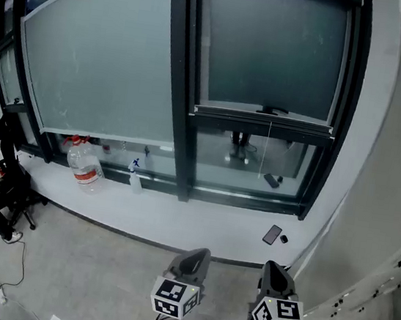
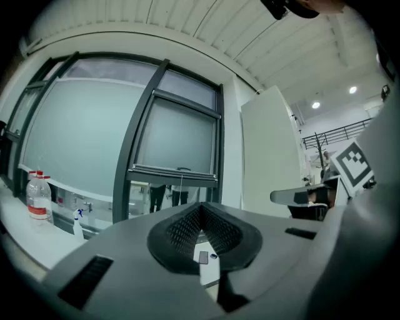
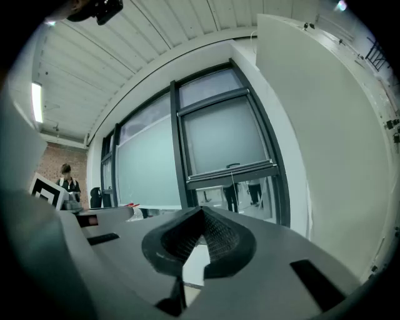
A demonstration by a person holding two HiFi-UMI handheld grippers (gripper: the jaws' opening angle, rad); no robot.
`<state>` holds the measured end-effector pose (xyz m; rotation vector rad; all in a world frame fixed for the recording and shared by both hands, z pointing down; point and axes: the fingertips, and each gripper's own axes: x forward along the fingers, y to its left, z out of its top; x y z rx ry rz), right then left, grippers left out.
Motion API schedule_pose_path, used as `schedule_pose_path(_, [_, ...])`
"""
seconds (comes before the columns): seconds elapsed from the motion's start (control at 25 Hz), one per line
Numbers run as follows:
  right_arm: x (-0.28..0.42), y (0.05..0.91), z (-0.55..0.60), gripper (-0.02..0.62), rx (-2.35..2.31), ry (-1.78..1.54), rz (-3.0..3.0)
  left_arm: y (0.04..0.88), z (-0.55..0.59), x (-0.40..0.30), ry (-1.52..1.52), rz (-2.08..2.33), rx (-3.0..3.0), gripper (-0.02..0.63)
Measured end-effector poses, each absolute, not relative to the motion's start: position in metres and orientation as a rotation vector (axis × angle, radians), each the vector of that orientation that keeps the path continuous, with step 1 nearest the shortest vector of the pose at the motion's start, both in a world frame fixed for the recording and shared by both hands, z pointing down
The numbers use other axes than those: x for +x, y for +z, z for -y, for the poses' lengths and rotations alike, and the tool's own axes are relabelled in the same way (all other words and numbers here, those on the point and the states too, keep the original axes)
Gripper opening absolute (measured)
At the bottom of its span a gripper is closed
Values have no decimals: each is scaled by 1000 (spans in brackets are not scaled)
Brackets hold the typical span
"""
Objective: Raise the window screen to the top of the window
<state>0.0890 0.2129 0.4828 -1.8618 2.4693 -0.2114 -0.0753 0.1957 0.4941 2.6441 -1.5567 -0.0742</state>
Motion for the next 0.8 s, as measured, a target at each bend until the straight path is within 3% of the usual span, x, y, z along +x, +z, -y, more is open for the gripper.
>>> schedule_pose_path(0.8, [90,501,-169,3,-1714,-293,-2533,509,-154,-82,-52,1622,2598,2])
